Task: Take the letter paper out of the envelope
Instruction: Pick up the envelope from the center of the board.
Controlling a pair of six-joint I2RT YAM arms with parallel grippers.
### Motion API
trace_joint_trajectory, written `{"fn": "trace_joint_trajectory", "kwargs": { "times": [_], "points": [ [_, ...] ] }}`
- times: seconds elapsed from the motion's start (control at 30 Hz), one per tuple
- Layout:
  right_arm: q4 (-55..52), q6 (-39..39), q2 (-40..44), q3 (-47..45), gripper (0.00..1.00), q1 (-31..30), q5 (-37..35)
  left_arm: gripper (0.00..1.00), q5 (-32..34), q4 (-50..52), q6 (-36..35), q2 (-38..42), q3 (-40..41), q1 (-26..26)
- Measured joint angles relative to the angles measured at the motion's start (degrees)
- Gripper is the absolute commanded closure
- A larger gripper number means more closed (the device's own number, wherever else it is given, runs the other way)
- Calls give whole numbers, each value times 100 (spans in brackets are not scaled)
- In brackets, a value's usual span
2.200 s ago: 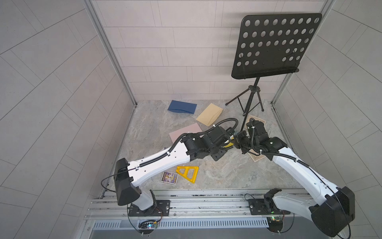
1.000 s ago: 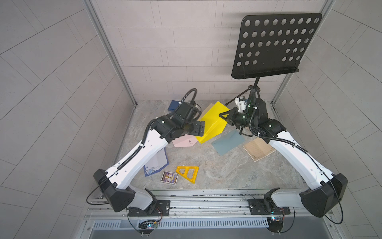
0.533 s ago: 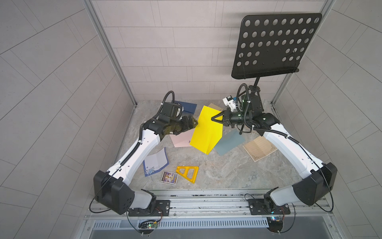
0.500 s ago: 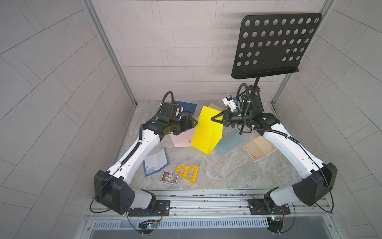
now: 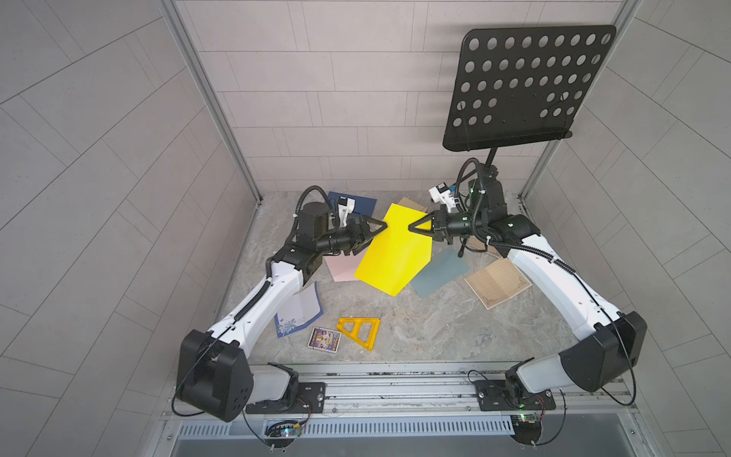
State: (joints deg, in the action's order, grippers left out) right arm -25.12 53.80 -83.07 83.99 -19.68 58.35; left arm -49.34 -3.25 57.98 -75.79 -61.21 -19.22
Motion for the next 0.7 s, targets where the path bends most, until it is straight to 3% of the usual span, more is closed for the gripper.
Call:
{"fn": "trace_joint_trajectory", "kwargs": {
  "times": [0.33, 0.4, 0.5, 0.53, 0.7],
  "points": [
    [852, 647, -240, -31, 100, 72, 533, 47, -540, -815, 424, -138, 17, -26],
    [1062, 831, -271, -50, 100, 72, 592, 60, -581, -968, 546, -173, 35, -33],
    [1255, 994, -282, -50, 100, 92, 675, 100, -616, -1298, 820, -234, 87, -39],
    [1290, 1029, -282, -50, 100, 103, 673, 100, -614, -1438, 922, -262, 92, -42],
    [1519, 1161, -293, -111, 73, 149, 667, 100, -542, -2105, 1482, -372, 195, -42]
  ]
}}
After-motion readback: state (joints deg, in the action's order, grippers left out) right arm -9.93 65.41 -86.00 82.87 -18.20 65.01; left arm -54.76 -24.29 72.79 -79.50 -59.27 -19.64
